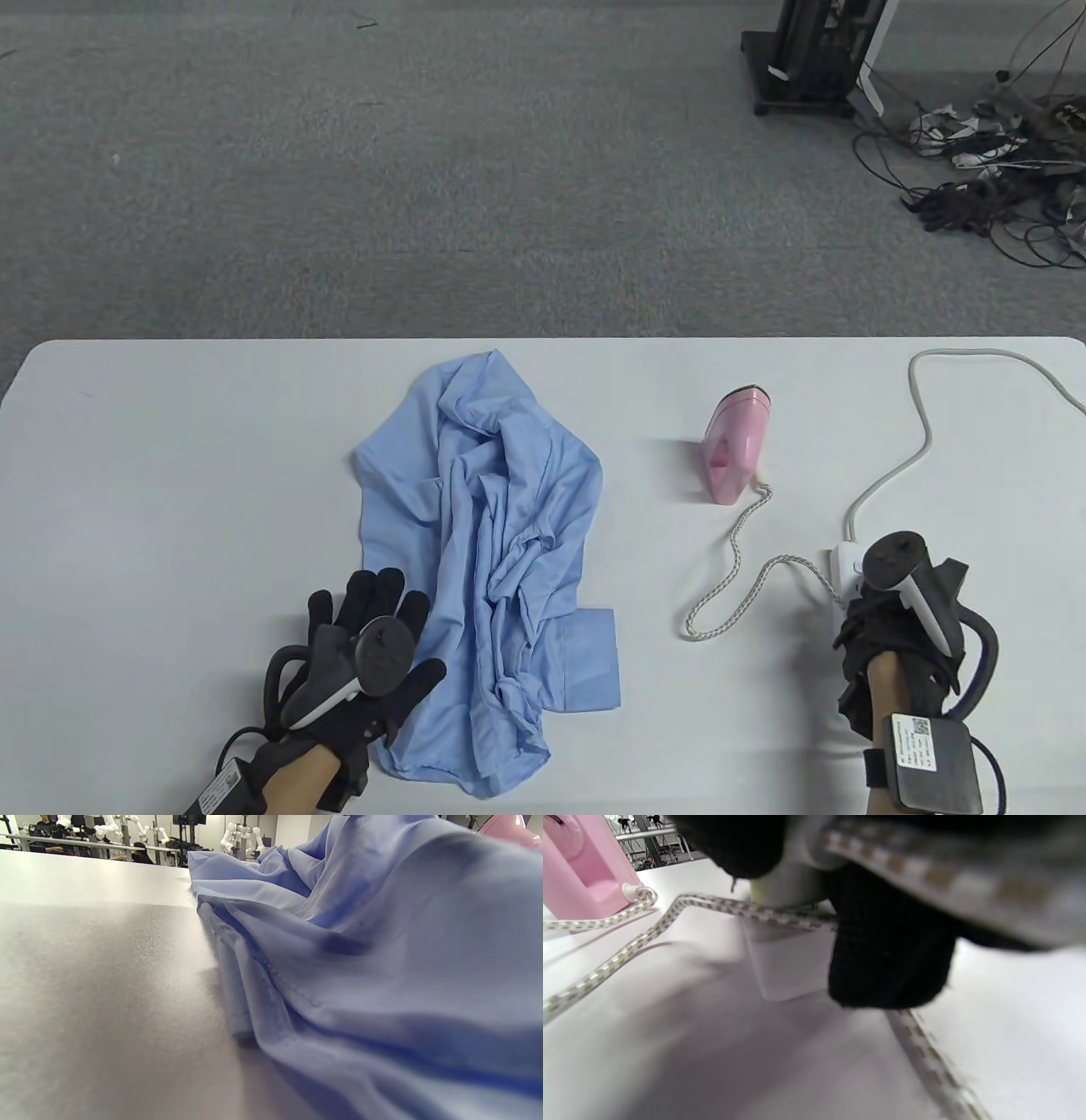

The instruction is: Iron long-sleeve shirt with electric iron on table

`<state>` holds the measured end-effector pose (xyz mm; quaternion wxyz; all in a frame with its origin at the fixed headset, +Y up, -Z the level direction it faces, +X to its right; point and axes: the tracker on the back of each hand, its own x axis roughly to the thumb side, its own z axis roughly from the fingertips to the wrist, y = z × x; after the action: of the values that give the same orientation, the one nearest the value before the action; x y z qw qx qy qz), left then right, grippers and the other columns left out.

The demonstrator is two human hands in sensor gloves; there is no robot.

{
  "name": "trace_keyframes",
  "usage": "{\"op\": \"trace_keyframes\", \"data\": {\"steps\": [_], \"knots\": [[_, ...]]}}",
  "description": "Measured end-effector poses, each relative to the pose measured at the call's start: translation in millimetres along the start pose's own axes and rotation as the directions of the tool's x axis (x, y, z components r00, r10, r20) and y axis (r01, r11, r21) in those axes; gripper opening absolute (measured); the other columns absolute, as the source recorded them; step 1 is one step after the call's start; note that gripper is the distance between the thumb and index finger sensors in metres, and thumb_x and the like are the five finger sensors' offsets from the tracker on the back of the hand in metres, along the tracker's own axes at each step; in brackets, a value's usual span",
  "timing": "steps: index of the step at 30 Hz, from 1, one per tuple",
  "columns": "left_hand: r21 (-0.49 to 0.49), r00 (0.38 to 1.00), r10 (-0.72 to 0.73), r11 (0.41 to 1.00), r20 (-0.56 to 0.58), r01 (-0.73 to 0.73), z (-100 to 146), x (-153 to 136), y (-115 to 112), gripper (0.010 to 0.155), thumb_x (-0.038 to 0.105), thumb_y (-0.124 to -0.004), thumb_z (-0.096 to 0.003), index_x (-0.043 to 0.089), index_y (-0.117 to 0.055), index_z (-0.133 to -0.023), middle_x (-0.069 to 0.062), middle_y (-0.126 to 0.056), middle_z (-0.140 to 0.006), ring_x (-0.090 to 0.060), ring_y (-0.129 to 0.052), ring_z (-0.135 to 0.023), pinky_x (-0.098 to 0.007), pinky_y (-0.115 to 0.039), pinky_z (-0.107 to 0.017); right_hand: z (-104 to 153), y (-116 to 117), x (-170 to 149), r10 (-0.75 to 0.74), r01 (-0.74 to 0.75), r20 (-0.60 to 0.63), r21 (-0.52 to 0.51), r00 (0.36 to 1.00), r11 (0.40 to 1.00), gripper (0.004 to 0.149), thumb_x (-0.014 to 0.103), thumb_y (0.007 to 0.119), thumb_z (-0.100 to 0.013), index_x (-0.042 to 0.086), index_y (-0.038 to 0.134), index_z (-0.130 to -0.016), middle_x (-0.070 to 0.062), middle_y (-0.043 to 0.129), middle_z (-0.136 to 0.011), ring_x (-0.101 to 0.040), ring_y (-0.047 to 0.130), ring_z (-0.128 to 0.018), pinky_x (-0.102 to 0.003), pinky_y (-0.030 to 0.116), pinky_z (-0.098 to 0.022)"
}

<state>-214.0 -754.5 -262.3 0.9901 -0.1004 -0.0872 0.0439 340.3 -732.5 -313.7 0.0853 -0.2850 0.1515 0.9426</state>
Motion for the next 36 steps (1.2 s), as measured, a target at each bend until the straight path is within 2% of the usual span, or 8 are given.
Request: {"op": "trace_keyframes", "data": {"steps": [9,14,17,25,28,30,33,36], "knots": [[-0.016,1.0,0.0,1.0,0.008,0.0,-0.6,0.7,-1.3,0.082,0.072,-0.051,-0.0357,0.037,-0.029,-0.107,0.004,-0.002,-0.114,-0.028,-0.001,-0.109,-0.063,-0.005,-0.072,-6.2,-1.3,4.0,0.025,-0.026,0.007,0.042,1.0,0.999,0.059,0.033,0.068,-0.044,0.02,0.055,-0.1,-0.027,0.086,-0.055,-0.02,0.105,-0.02,-0.039,0.092,-0.01],[-0.021,1.0,0.003,1.0,0.006,-0.003,-0.4,0.5,-1.2,0.082,0.072,-0.051,-0.0358,0.037,-0.029,-0.107,0.004,-0.002,-0.114,-0.028,-0.001,-0.109,-0.063,-0.005,-0.072,-13.5,-0.8,3.9,0.005,-0.009,0.038,0.124,0.999,0.992,0.058,0.032,0.065,-0.045,0.019,0.053,-0.1,-0.027,0.084,-0.053,-0.018,0.104,-0.018,-0.039,0.091,-0.007],[-0.022,1.0,0.008,1.0,0.008,-0.008,-0.4,0.3,-1.0,0.082,0.072,-0.051,-0.0358,0.037,-0.029,-0.107,0.004,-0.002,-0.114,-0.027,-0.001,-0.109,-0.063,-0.005,-0.072,-11.5,2.3,5.2,0.041,-0.046,0.054,0.088,0.998,0.995,0.056,0.034,0.065,-0.044,0.029,0.054,-0.099,-0.027,0.083,-0.052,-0.016,0.103,-0.019,-0.039,0.091,-0.007],[-0.03,0.999,0.044,0.999,0.012,-0.043,-0.6,-2.6,-0.1,0.075,0.069,-0.051,-0.0373,0.043,-0.033,-0.106,0.005,-0.002,-0.114,-0.028,-0.001,-0.108,-0.063,-0.006,-0.072,-11.5,-1.8,9.3,-0.004,-0.002,0.026,0.24,1.0,0.971,0.052,0.025,0.068,-0.043,0.04,0.061,-0.091,-0.034,0.078,-0.063,-0.027,0.106,-0.036,-0.046,0.095,-0.017],[-0.03,0.999,0.051,0.998,0.013,-0.051,-0.8,-3.3,0.0,0.073,0.068,-0.051,-0.0376,0.045,-0.035,-0.105,0.005,-0.002,-0.114,-0.027,-0.001,-0.108,-0.063,-0.006,-0.072,-12.0,-0.2,7.0,-0.053,0.043,0.028,0.271,0.998,0.962,0.046,0.022,0.068,-0.042,0.039,0.074,-0.085,-0.037,0.074,-0.065,-0.03,0.104,-0.04,-0.047,0.095,-0.019],[-0.036,0.999,0.049,0.998,0.013,-0.049,-0.9,-3.4,-0.2,0.073,0.068,-0.051,-0.0375,0.046,-0.035,-0.105,0.005,-0.002,-0.114,-0.027,-0.001,-0.108,-0.063,-0.006,-0.073,-11.5,1.4,5.5,-0.066,0.056,0.029,0.266,0.997,0.962,0.043,0.022,0.068,-0.042,0.037,0.08,-0.08,-0.037,0.073,-0.065,-0.03,0.103,-0.041,-0.047,0.094,-0.02],[-0.049,0.998,0.052,0.997,0.018,-0.052,-0.9,-3.3,-0.4,0.074,0.069,-0.051,-0.0372,0.045,-0.033,-0.105,0.005,-0.001,-0.114,-0.027,-0.001,-0.108,-0.063,-0.006,-0.073,-8.5,4.2,5.4,-0.055,0.041,0.057,0.22,0.997,0.975,0.046,0.024,0.067,-0.043,0.039,0.073,-0.086,-0.036,0.073,-0.064,-0.027,0.104,-0.039,-0.044,0.094,-0.018],[-0.054,0.998,0.056,0.997,0.02,-0.054,-0.7,-3.0,-0.7,0.075,0.069,-0.051,-0.037,0.044,-0.032,-0.105,0.005,-0.001,-0.114,-0.027,0.0,-0.108,-0.063,-0.007,-0.073,-2.3,11.4,8.0,0.078,-0.091,0.108,0.128,0.991,0.988,0.051,0.028,0.066,-0.043,0.043,0.06,-0.092,-0.032,0.078,-0.06,-0.022,0.107,-0.032,-0.04,0.096,-0.014]]}}
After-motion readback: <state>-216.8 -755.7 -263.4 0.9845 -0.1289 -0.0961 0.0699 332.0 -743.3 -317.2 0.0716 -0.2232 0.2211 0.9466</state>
